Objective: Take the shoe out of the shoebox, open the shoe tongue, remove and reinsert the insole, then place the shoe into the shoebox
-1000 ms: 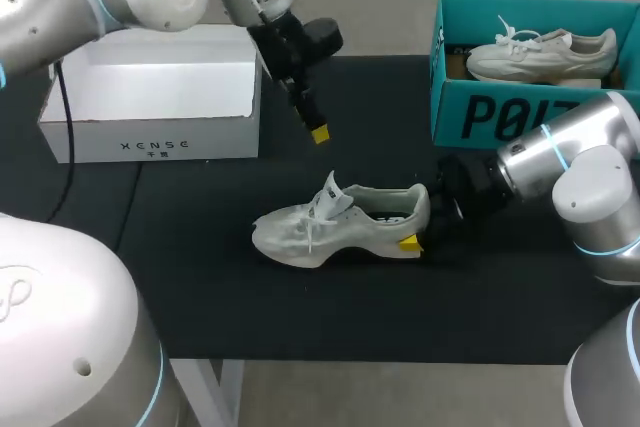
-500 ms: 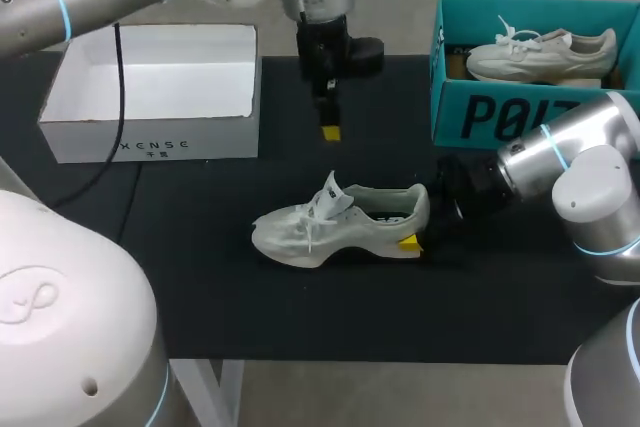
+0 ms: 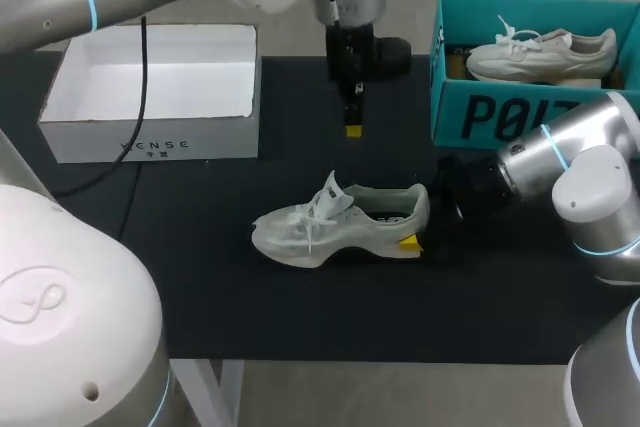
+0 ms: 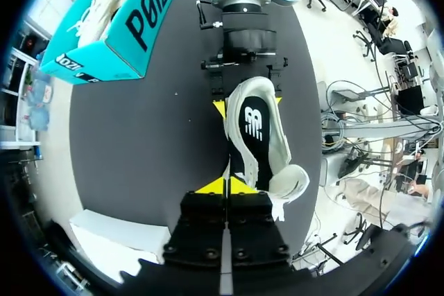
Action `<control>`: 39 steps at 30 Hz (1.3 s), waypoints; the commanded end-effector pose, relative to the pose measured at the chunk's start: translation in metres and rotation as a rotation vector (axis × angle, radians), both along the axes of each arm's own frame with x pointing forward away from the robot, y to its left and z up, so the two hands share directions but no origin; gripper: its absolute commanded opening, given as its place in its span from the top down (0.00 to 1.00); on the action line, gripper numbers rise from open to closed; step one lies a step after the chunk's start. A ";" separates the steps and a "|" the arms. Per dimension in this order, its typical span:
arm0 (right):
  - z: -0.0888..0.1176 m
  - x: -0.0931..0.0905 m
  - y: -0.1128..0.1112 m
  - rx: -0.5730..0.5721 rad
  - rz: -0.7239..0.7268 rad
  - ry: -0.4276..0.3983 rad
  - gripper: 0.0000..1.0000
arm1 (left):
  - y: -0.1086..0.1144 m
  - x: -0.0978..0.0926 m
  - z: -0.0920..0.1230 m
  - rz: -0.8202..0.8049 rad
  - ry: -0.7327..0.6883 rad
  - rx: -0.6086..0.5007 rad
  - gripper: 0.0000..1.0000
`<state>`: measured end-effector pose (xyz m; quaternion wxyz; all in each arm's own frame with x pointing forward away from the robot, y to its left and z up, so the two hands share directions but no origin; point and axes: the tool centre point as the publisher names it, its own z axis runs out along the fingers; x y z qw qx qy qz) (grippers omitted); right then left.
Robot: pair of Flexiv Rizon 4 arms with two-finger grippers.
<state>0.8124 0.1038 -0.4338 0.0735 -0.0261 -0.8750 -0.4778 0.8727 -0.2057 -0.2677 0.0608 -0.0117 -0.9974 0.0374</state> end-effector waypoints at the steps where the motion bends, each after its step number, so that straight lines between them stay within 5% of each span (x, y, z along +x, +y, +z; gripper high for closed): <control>1: -0.008 -0.001 0.003 -0.002 -0.002 0.001 1.00 | 0.008 -0.013 -0.005 0.005 -0.047 -0.023 1.00; 11: -0.008 -0.001 0.003 -0.002 -0.002 0.001 1.00 | 0.008 -0.013 -0.005 0.005 -0.047 -0.023 1.00; 16: -0.008 -0.001 0.003 -0.002 -0.002 0.001 1.00 | -0.022 -0.023 -0.012 0.007 -0.146 -0.046 1.00; 24: -0.008 -0.001 0.003 -0.002 -0.002 0.001 1.00 | -0.038 -0.039 -0.027 -0.029 -0.145 -0.113 1.00; 39: -0.008 -0.001 0.003 -0.002 -0.002 0.001 1.00 | -0.035 -0.057 -0.044 0.004 -0.076 -0.096 1.00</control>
